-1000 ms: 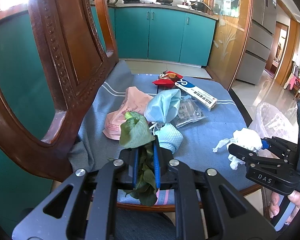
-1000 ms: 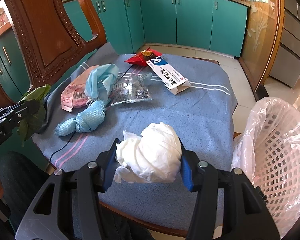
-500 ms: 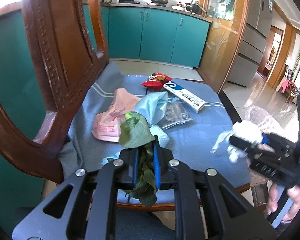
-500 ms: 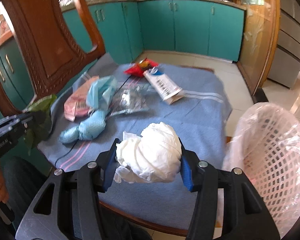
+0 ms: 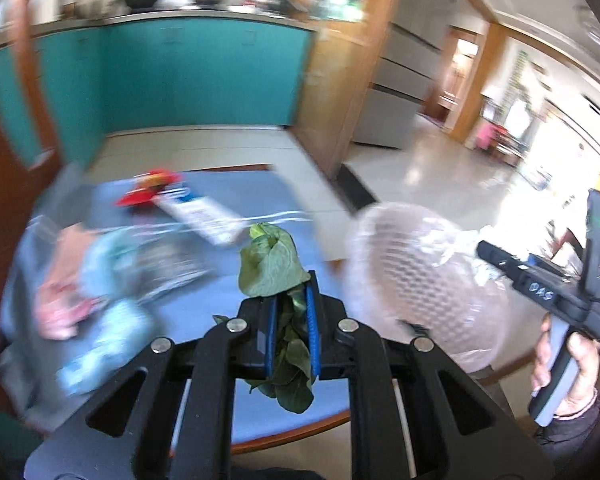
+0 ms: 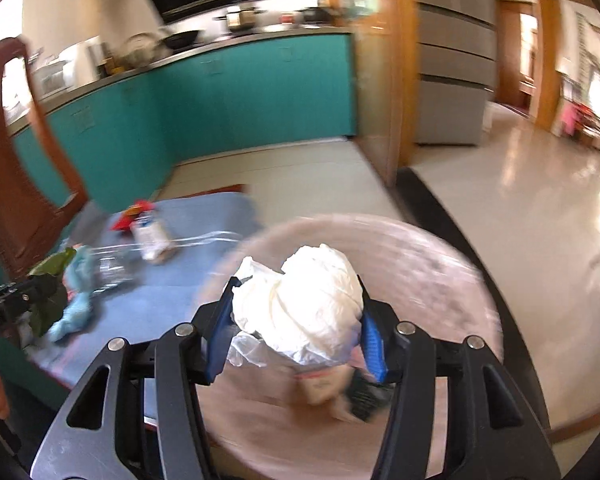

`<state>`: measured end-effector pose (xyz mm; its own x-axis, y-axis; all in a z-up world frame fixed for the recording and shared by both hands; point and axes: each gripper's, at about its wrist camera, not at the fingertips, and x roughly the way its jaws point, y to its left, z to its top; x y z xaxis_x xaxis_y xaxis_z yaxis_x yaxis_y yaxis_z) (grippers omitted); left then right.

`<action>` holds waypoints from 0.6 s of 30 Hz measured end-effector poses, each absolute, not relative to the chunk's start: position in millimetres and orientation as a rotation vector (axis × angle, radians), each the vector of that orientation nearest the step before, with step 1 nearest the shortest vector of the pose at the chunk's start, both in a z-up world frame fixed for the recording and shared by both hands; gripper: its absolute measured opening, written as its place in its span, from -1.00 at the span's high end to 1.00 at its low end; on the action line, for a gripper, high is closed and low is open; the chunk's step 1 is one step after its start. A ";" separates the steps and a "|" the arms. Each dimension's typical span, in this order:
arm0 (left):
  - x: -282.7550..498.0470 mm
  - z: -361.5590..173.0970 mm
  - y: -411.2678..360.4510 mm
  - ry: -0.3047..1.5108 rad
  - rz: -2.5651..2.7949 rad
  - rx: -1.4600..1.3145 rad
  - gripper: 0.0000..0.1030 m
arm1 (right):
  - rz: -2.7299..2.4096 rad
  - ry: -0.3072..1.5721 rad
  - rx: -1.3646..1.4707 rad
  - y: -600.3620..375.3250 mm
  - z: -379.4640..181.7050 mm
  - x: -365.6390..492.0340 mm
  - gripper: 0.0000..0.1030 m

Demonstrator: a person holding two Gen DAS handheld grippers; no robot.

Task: Collect trash
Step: 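Carry the green leaves and white tissue over the basket and release both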

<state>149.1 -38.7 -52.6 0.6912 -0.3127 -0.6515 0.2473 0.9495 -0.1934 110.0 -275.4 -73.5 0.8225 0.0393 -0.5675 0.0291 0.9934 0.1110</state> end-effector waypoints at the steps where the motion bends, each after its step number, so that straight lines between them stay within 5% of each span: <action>1: 152.4 -52.8 -54.1 0.747 -0.348 -0.074 0.72 | -0.025 0.611 0.126 -287.7 -75.9 105.9 -0.04; 8: 176.1 -76.8 -166.5 0.841 -0.611 0.041 0.71 | -0.147 0.618 0.169 -337.2 -84.1 83.0 -0.04; 12: 181.2 -95.3 -181.7 0.882 -0.613 0.043 -0.08 | -0.153 0.643 0.178 -343.8 -89.3 79.8 -0.06; 18: 175.3 -91.1 -127.5 0.824 -0.402 0.023 -0.35 | -0.103 0.690 0.125 -320.1 -104.1 96.7 -0.11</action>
